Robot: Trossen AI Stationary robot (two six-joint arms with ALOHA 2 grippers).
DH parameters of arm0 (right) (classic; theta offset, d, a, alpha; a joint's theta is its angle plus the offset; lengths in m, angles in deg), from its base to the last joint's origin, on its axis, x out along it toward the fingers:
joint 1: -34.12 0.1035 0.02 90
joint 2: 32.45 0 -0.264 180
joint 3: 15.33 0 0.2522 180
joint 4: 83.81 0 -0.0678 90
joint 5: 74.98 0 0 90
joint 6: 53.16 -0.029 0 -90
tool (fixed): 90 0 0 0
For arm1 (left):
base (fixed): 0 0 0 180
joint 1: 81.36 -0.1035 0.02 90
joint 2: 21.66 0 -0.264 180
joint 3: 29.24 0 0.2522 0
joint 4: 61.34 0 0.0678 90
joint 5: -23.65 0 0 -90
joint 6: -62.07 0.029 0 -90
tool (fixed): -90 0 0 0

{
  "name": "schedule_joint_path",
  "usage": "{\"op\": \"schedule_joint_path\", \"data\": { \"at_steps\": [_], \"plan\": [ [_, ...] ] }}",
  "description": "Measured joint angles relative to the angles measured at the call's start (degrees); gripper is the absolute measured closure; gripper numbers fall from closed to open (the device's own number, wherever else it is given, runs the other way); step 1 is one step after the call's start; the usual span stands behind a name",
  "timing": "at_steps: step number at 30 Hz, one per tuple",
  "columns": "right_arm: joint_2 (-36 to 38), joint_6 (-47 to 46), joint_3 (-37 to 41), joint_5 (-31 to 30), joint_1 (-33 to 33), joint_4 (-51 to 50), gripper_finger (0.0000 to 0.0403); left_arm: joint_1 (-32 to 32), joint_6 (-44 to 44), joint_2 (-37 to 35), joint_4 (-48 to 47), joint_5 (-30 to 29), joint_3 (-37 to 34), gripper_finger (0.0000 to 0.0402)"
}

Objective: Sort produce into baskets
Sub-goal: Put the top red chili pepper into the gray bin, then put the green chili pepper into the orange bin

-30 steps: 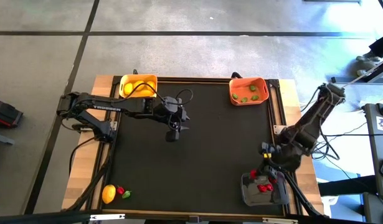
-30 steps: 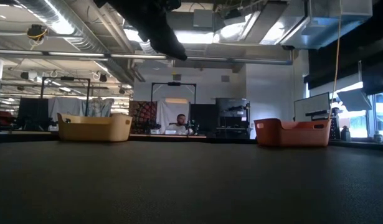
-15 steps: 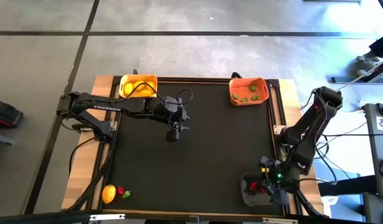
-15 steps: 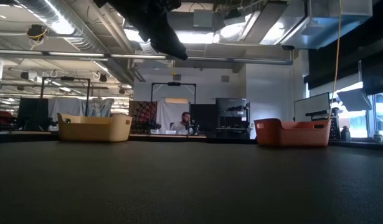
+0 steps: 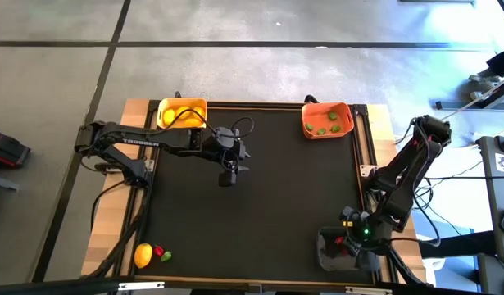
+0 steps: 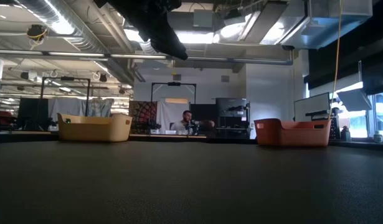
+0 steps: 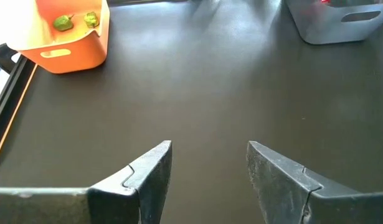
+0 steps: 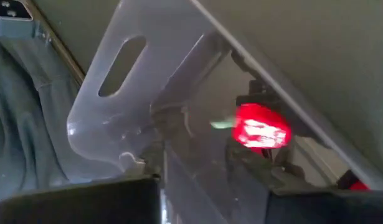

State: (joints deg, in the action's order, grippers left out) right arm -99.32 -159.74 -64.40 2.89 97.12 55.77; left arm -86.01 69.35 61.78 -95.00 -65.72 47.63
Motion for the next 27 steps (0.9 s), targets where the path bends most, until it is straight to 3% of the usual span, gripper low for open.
{"op": "schedule_joint_path", "data": {
  "at_steps": [4, 12, 17, 21, 27],
  "plan": [
    [1.72, -0.04, 0.0, -0.2, -0.02, -0.35, 0.0267, 0.0, 0.07, 0.0, -0.02, 0.0, 0.0, 0.0198],
    [8.06, 7.19, 0.0, -9.17, -0.02, 0.78, 0.0246, 0.0, 0.09, 0.0, -0.05, 0.0, 0.0, 0.0198],
    [10.38, 20.69, 0.0, -18.99, -2.71, 0.79, 0.0246, 0.0, 0.05, 0.0, 0.17, 0.0, 0.0, 0.0198],
    [10.47, 33.08, 0.0, -22.87, -7.72, 0.91, 0.0246, 0.01, -0.19, 0.0, -0.55, 0.01, 0.02, 0.0198],
    [10.36, 47.91, 0.0, -29.51, -15.29, 0.94, 0.0246, 2.32, -3.81, -1.42, -9.68, 0.12, 0.04, 0.0198]
  ]
}}
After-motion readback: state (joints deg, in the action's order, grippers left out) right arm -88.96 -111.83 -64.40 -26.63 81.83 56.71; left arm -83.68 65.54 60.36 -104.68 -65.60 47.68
